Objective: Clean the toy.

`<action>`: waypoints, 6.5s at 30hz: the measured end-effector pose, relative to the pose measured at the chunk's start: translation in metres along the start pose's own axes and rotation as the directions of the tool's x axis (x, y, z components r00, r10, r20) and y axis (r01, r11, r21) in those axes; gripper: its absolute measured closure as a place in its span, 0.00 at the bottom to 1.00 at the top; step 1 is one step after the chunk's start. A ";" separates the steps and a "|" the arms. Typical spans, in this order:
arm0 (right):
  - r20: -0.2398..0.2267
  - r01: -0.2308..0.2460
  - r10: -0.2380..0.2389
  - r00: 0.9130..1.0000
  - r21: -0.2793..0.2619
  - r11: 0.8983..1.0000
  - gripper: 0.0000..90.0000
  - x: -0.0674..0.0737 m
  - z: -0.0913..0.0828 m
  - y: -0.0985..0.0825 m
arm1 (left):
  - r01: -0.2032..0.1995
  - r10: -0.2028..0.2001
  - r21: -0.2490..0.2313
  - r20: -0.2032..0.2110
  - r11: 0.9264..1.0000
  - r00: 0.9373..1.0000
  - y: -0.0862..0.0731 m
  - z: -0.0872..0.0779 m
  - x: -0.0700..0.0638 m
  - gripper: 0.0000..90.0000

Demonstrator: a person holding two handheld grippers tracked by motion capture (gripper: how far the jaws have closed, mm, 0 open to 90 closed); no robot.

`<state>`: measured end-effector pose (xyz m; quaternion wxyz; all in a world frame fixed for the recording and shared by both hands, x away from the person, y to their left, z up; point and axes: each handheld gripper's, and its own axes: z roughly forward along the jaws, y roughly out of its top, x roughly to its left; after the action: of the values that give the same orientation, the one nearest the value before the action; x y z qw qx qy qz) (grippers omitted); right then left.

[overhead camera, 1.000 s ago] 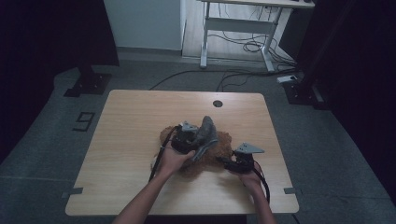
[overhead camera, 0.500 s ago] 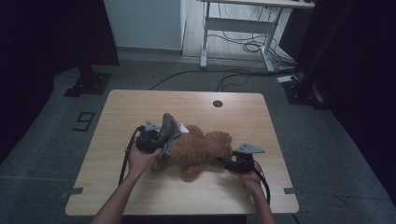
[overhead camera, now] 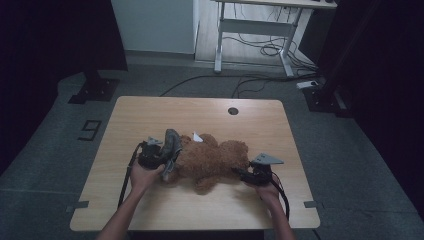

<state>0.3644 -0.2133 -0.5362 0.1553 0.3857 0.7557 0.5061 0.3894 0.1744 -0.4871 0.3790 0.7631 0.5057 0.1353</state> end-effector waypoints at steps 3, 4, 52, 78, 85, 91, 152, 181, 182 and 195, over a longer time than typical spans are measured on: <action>0.026 0.002 -0.002 1.000 -0.008 1.000 0.55 0.003 0.002 0.001 | -0.007 0.010 -0.058 0.052 0.998 0.999 0.016 -0.012 -0.013 0.86; 0.042 0.007 -0.007 0.999 -0.012 1.000 0.56 0.004 0.003 0.001 | -0.017 0.021 -0.069 0.057 0.997 0.998 0.020 -0.015 -0.017 0.86; 0.023 -0.147 0.147 0.989 0.009 0.989 0.00 -0.028 0.017 0.045 | -0.174 0.191 -0.104 0.177 0.979 0.966 0.020 0.029 -0.092 0.88; 0.089 0.002 0.007 0.996 -0.102 0.995 0.42 0.002 0.003 -0.001 | -0.186 0.216 -0.143 0.235 0.972 0.948 0.071 0.010 -0.139 0.86; 0.102 0.038 -0.026 0.994 -0.108 0.993 0.42 0.004 0.002 -0.002 | -0.264 0.262 -0.007 0.153 0.964 0.953 0.090 0.067 -0.178 0.85; 0.113 0.056 -0.046 0.993 -0.092 0.994 0.42 0.005 0.002 -0.003 | -0.256 0.254 -0.008 0.130 0.967 0.958 0.081 0.068 -0.165 0.86; 0.100 0.061 -0.051 0.994 -0.095 0.994 0.42 0.006 0.002 -0.001 | -0.084 0.089 0.062 -0.075 0.995 0.993 0.055 0.039 -0.033 0.87; 0.163 0.050 -0.039 0.986 -0.065 0.997 0.43 0.011 0.005 0.001 | -0.296 0.297 -0.050 0.013 0.954 0.955 0.064 0.044 -0.147 0.87; 0.160 0.050 -0.038 0.986 -0.068 0.996 0.43 0.011 0.005 0.001 | -0.285 0.286 -0.048 0.019 0.957 0.958 0.064 0.043 -0.142 0.87; 0.168 0.016 -0.002 0.986 -0.080 0.997 0.43 0.011 0.007 0.002 | -0.154 0.153 -0.039 -0.036 0.987 0.988 0.046 0.008 -0.061 0.87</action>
<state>0.3627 -0.2008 -0.5355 0.2364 0.4170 0.7203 0.5014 0.3975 0.1081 -0.4483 0.3747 0.7894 0.4488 0.1872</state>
